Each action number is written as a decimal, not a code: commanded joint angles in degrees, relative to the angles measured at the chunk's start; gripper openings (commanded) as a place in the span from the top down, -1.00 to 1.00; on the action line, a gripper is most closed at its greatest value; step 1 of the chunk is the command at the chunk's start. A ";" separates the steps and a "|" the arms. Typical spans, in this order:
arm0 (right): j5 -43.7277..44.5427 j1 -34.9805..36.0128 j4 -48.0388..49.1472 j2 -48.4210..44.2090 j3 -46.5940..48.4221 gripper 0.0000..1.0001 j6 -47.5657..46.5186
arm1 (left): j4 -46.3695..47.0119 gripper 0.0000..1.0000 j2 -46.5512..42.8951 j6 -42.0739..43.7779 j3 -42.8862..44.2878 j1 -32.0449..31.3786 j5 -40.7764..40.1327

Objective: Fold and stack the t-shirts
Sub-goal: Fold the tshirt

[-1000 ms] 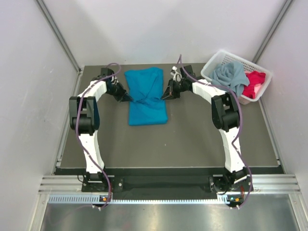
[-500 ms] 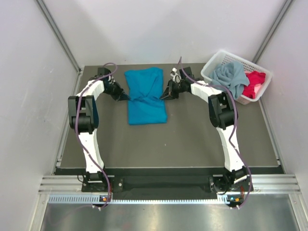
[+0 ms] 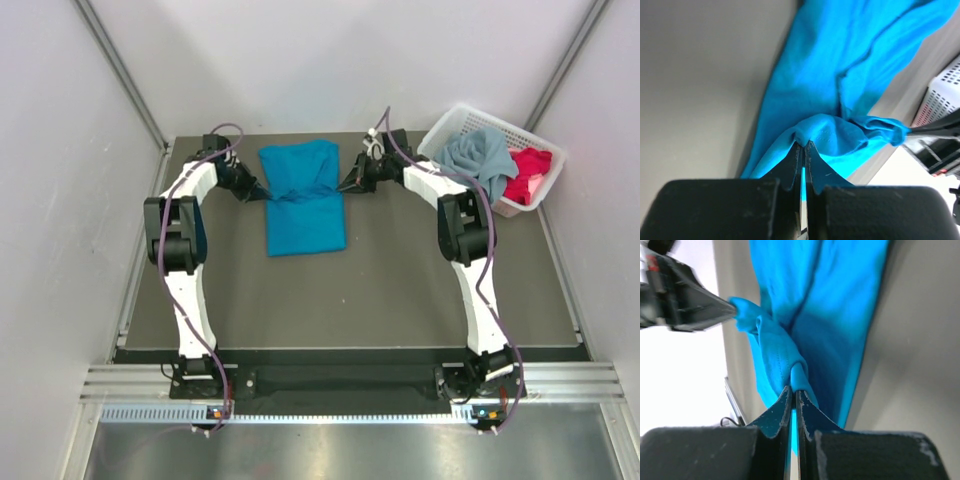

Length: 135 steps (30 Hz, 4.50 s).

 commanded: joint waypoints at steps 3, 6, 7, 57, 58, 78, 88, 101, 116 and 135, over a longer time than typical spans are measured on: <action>-2.58 -0.35 3.64 4.08 5.52 0.96 3.05 | 2.21 0.93 2.44 -0.94 2.42 0.43 0.92; -2.67 -0.44 3.81 5.75 7.55 0.92 3.66 | 2.39 0.75 3.23 -1.47 3.56 0.44 1.36; -2.67 -0.79 3.81 6.28 8.07 0.85 4.19 | 2.39 0.64 3.84 -1.55 4.00 0.44 1.45; 7.44 4.22 -8.76 -26.05 -31.99 0.42 -18.13 | 2.48 0.26 -35.77 6.88 -42.67 -6.51 -7.60; 7.79 4.13 -8.50 -26.32 -33.57 0.24 -17.96 | 2.31 0.19 -36.49 6.71 -42.84 -6.07 -7.60; 10.69 4.83 6.89 -24.48 -44.48 0.00 1.99 | 11.80 -0.13 -28.67 -8.15 -47.33 -2.90 -5.93; 11.92 8.08 8.82 -21.76 -43.60 0.07 4.81 | 13.12 0.01 -26.74 -8.85 -46.89 -2.90 -8.57; 15.53 8.09 9.00 -21.93 -44.66 0.07 5.86 | 13.91 0.14 -23.49 -7.71 -44.87 -2.90 -8.31; 15.09 8.08 9.17 -17.80 -40.26 0.49 5.60 | 13.56 0.93 -20.94 -4.46 -43.28 -2.90 -8.04; 14.38 14.58 7.15 -32.90 -58.88 1.00 -5.74 | 3.98 1.00 -45.79 -2.86 -62.24 -8.96 -11.82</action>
